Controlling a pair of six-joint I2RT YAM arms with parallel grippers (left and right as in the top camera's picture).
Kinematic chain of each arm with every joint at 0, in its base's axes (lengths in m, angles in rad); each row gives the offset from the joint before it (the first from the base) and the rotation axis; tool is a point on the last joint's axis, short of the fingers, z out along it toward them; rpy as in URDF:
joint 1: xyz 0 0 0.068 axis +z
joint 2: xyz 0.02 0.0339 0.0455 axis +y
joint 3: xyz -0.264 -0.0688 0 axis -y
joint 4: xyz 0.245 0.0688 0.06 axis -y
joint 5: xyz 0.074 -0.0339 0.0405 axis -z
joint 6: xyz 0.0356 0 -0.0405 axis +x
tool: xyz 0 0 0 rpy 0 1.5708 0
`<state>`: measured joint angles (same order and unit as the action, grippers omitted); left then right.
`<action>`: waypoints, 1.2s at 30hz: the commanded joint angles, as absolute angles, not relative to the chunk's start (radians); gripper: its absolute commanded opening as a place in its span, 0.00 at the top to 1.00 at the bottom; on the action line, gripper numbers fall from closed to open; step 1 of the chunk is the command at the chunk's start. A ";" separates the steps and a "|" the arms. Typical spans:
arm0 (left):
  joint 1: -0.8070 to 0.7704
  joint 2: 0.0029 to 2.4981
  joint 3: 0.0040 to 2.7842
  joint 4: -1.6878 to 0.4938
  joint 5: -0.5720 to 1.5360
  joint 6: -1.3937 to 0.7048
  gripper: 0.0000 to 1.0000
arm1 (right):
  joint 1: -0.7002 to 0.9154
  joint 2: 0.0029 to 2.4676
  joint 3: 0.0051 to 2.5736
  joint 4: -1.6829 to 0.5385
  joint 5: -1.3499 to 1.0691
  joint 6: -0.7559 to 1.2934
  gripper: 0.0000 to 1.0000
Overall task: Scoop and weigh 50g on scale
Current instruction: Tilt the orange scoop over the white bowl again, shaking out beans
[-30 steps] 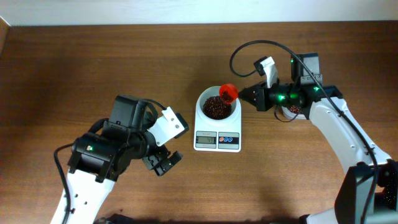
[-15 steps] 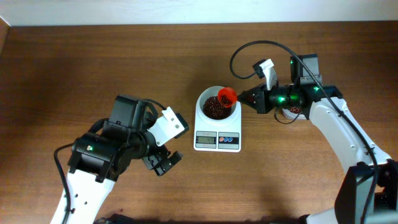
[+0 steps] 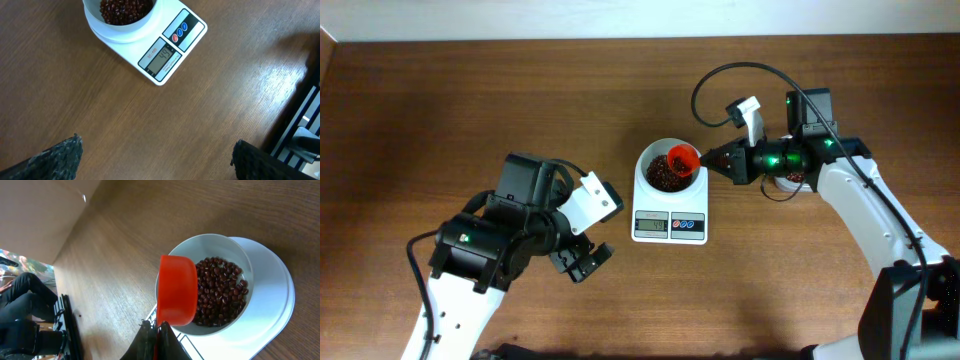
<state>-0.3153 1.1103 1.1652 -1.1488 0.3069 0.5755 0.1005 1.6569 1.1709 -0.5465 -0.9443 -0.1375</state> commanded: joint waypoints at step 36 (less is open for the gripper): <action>-0.311 1.100 1.183 -1.150 0.310 0.562 0.01 | 0.098 1.658 1.166 -0.375 -0.866 -0.100 0.96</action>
